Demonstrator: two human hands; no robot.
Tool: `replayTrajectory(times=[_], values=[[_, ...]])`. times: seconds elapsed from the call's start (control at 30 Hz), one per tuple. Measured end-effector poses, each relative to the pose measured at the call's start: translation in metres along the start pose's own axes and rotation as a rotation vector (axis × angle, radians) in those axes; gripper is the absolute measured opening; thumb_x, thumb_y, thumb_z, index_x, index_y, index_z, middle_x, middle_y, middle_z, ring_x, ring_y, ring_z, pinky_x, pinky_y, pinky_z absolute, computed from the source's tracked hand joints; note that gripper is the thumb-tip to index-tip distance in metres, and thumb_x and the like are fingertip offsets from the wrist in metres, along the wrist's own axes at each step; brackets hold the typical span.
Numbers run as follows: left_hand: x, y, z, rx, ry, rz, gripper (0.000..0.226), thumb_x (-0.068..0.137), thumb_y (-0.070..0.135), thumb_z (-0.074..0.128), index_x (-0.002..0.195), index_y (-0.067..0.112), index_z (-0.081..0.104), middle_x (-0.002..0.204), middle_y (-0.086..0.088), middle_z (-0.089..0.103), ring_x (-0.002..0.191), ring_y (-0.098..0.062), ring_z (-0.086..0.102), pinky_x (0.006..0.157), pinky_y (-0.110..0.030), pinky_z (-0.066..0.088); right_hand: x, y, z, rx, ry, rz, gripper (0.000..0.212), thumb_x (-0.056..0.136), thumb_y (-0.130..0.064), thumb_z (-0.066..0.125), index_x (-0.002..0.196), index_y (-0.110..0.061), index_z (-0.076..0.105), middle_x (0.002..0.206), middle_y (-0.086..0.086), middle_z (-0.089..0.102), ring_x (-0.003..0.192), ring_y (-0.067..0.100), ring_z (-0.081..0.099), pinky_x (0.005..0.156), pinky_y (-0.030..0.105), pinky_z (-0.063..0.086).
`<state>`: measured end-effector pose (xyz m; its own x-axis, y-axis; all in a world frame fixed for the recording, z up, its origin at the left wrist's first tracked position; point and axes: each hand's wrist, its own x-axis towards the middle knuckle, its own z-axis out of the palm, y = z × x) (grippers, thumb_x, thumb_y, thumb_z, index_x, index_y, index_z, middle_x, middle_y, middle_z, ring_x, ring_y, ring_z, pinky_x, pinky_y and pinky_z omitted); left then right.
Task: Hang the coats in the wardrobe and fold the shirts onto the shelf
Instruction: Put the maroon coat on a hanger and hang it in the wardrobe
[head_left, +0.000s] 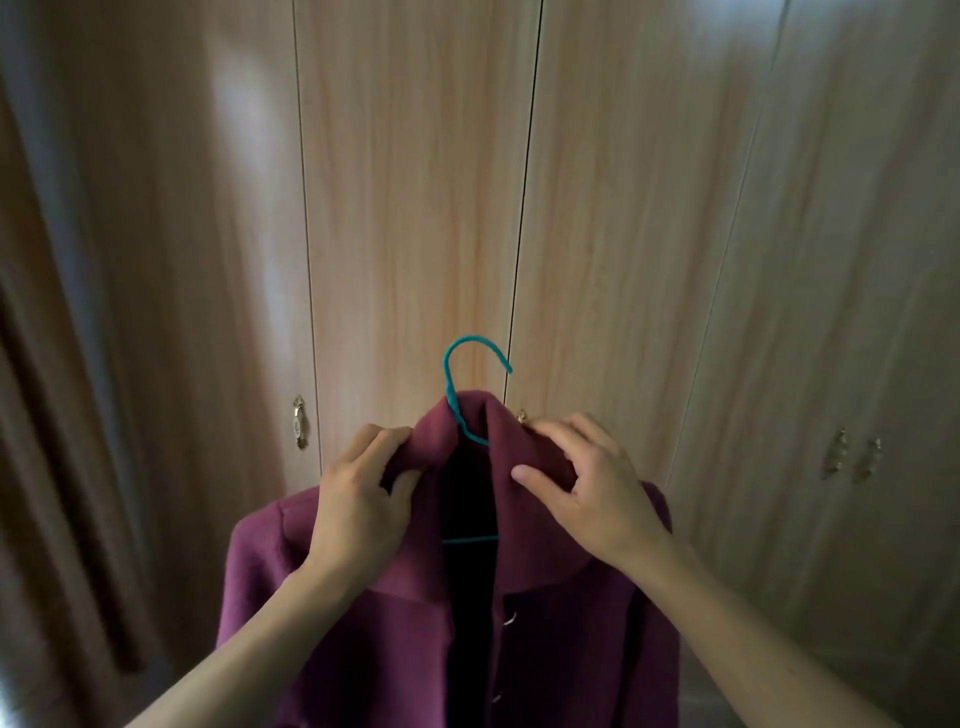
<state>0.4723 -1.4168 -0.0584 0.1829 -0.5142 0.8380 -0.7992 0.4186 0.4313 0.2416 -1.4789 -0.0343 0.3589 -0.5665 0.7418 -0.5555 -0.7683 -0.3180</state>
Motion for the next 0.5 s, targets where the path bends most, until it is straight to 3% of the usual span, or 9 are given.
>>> replayTrajectory(times=[0.33,0.5], values=[[0.014,-0.051,0.071,0.126,-0.017,-0.05,0.037,0.072,-0.01,0.078,0.103,0.007,0.069,0.088,0.006,0.06,0.08,-0.004,0.055,0.076,-0.008,0.041,0.048,0.103,0.053,0.144,-0.079,0.077,0.045,0.093,-0.052,0.053,0.125,-0.022,0.064,0.104,-0.013,0.056,0.1,0.004,0.057,0.092,0.033,0.051],[0.024,-0.075,0.097,0.127,-0.048,-0.074,0.036,0.071,-0.011,0.078,0.103,0.005,0.07,0.089,0.005,0.06,0.081,-0.004,0.056,0.076,-0.009,0.042,0.068,0.143,0.079,0.171,-0.124,0.182,0.039,0.093,-0.055,0.049,0.117,-0.03,0.065,0.1,-0.012,0.059,0.091,0.004,0.059,0.086,0.032,0.054]])
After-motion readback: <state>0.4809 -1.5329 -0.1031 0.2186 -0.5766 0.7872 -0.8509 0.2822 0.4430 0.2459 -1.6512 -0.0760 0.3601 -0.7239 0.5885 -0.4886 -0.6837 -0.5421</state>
